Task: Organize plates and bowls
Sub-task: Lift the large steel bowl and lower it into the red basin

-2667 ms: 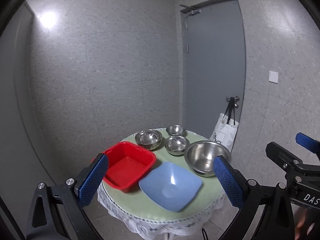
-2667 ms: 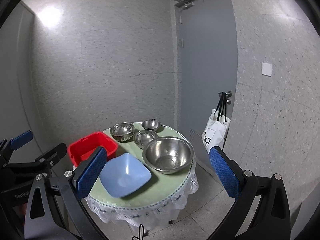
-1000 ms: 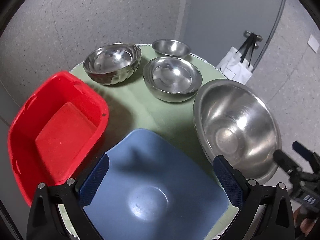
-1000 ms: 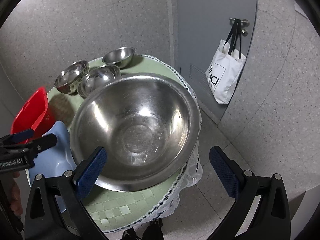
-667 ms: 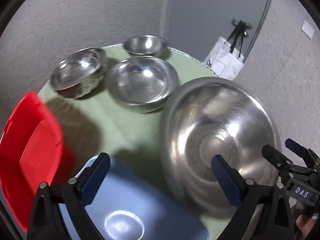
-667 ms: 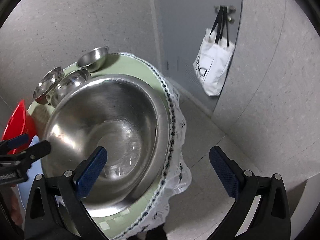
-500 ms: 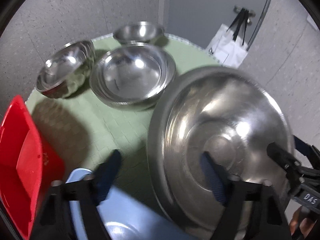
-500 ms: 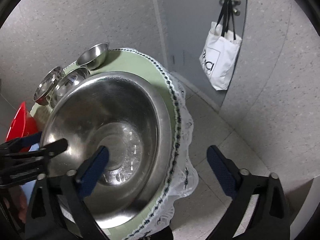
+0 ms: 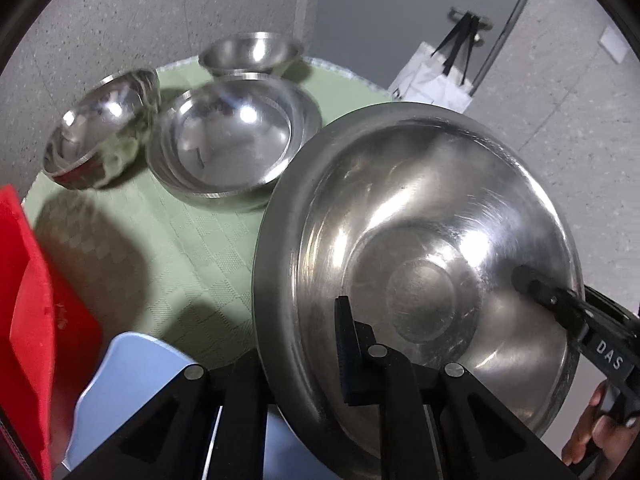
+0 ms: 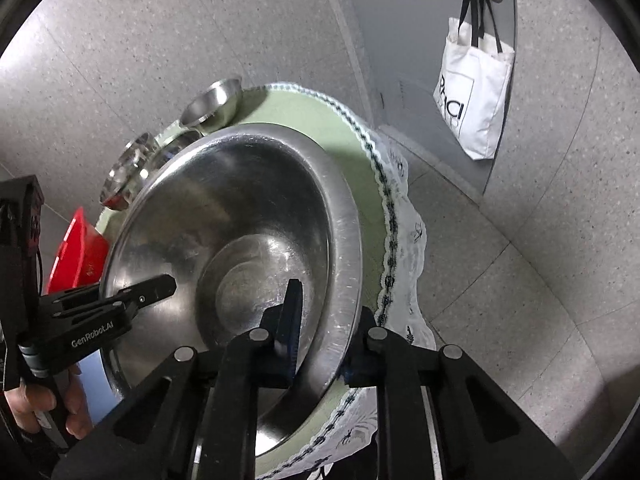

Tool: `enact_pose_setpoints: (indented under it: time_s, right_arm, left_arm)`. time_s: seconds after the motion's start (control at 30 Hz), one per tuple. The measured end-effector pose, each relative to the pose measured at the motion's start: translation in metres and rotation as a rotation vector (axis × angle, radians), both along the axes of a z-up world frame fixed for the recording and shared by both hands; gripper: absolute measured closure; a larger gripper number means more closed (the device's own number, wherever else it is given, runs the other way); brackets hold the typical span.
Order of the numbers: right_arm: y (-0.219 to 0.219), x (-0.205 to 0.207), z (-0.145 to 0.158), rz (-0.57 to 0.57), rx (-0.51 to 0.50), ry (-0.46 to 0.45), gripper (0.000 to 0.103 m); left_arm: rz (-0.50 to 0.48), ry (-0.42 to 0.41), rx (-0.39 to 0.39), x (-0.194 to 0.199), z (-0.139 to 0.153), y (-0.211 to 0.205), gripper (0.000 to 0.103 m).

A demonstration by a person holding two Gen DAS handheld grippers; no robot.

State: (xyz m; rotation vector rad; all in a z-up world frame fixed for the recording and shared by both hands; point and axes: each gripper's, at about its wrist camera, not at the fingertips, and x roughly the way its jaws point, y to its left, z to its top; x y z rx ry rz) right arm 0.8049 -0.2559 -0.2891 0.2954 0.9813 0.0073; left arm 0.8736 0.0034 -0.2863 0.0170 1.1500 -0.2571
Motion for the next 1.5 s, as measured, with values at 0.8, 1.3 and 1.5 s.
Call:
enact_pose_setpoints:
  time_s: [0.8,1.3,1.5]
  right_arm:
    - [0.299,0.05,0.061,0.342,-0.019,-0.099,0.087]
    - [0.34,0.08,-0.003,0.332,-0.042,0.081,0.083]
    - [0.348,0.079,-0.017,0.324,-0.071,0.111,0.083]
  left_arm:
    - [0.316,-0.217,-0.008,-0.053,0.068,0.304,0.095]
    - [0.285,-0.054,0.032,0.0,-0.011,0.351,0.091]
    - [0.273,-0.012,0.035,0.016,-0.008,0.34,0.083]
